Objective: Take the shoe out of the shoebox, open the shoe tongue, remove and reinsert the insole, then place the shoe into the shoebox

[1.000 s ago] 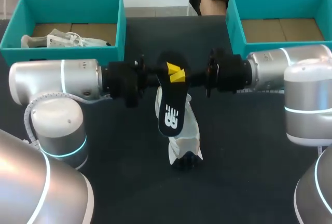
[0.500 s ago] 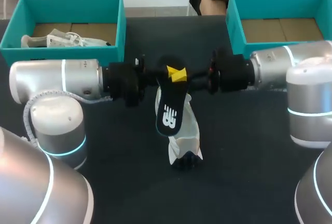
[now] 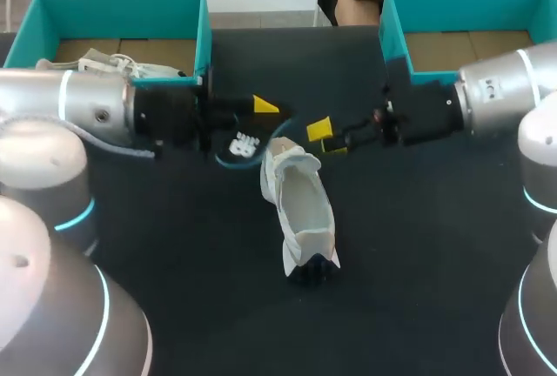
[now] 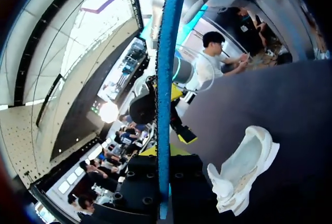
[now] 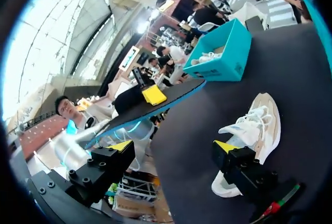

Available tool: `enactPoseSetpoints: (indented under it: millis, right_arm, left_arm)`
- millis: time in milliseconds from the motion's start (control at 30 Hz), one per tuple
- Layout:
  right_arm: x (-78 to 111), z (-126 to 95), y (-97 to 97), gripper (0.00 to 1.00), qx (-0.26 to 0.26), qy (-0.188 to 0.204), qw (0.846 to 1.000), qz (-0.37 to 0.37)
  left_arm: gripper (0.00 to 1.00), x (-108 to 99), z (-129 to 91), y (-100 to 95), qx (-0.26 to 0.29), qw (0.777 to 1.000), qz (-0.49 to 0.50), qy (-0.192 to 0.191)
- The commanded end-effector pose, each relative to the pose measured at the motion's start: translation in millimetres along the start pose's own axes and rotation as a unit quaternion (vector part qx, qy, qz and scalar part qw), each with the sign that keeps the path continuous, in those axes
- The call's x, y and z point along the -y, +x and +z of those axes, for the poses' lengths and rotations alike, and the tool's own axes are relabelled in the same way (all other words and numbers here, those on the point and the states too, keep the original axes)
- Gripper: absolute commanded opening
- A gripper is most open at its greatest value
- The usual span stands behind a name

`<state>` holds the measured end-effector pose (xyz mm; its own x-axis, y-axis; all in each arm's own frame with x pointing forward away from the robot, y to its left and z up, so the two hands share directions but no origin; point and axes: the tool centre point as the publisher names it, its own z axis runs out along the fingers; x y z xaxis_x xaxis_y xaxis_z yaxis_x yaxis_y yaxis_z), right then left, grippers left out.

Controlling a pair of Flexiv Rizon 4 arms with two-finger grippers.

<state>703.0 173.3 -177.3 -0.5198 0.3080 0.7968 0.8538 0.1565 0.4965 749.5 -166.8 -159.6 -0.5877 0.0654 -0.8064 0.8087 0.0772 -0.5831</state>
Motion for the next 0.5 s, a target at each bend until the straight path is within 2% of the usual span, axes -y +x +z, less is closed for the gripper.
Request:
enactPoseSetpoints:
  millis: [33,300,333,367,400,433,500]
  right_arm:
    - [0.6,-2,3.1,1.00,0.031,0.004,0.996,-0.087]
    - [0.6,-2,3.1,1.00,0.031,0.004,0.996,-0.087]
    - [1.8,-5,-3.8,1.00,0.050,0.031,0.992,-0.116]
    - [3.1,-7,-9.1,1.00,0.092,0.081,0.978,-0.168]
    - [2.3,-4,-10.5,1.00,0.112,0.138,0.952,-0.249]
    - [5.9,-4,-13.9,1.00,0.164,0.176,0.936,-0.256]
    - [12.9,-10,-25.2,1.00,0.266,0.224,0.902,-0.256]
  left_arm:
    - [0.00,0,-13,-2.5,-0.016,1.000,-0.022,0.009]
    - [0.00,0,-13,-2.5,-0.016,1.000,-0.022,0.009]
    - [0.00,0,-13,-2.5,-0.016,1.000,-0.022,0.009]
    - [0.00,0,-13,-2.5,-0.016,1.000,-0.022,0.009]
    - [0.00,0,-13,-2.5,-0.016,1.000,-0.022,0.009]
    - [0.00,0,-13,-2.5,-0.016,1.000,-0.022,0.009]
    - [0.00,0,-13,-2.5,-0.016,1.000,-0.022,0.009]
